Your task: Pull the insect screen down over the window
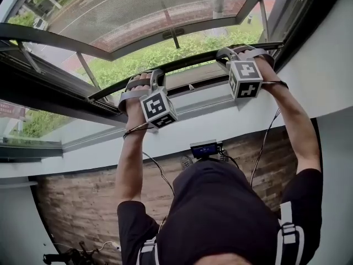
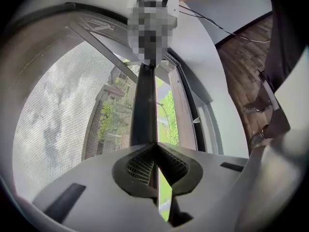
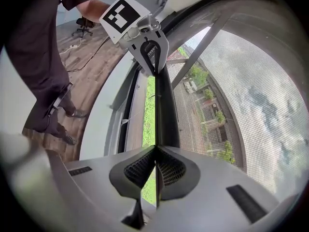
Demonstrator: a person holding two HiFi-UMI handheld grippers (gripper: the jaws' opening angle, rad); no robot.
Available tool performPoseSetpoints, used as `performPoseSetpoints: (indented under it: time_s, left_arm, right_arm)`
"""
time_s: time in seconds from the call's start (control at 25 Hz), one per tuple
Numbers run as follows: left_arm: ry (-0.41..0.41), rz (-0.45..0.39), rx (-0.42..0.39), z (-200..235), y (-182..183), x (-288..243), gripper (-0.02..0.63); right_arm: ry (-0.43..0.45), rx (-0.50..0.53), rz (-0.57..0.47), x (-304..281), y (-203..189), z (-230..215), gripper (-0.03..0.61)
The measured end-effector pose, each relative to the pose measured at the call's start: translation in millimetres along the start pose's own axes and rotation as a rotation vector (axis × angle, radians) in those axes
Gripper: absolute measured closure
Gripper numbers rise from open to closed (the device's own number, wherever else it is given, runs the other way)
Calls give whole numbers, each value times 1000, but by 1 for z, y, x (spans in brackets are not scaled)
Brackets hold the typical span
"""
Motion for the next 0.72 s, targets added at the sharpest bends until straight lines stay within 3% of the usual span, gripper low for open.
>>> performPoseSetpoints:
  time_s: [0.72]
  left_arm:
    - [5, 77, -24, -13, 1, -10, 594]
  right_arm:
    - [-64, -32, -13, -10, -7, 13, 557]
Point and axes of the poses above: the fingertips, and each gripper's own axes: x backward along the fingers, z to its left, y out of its top, the point moved 4 cm from there along x, backward along the fingers, and after that the axes turned 5 degrees about -x, right-handed, at the moved point
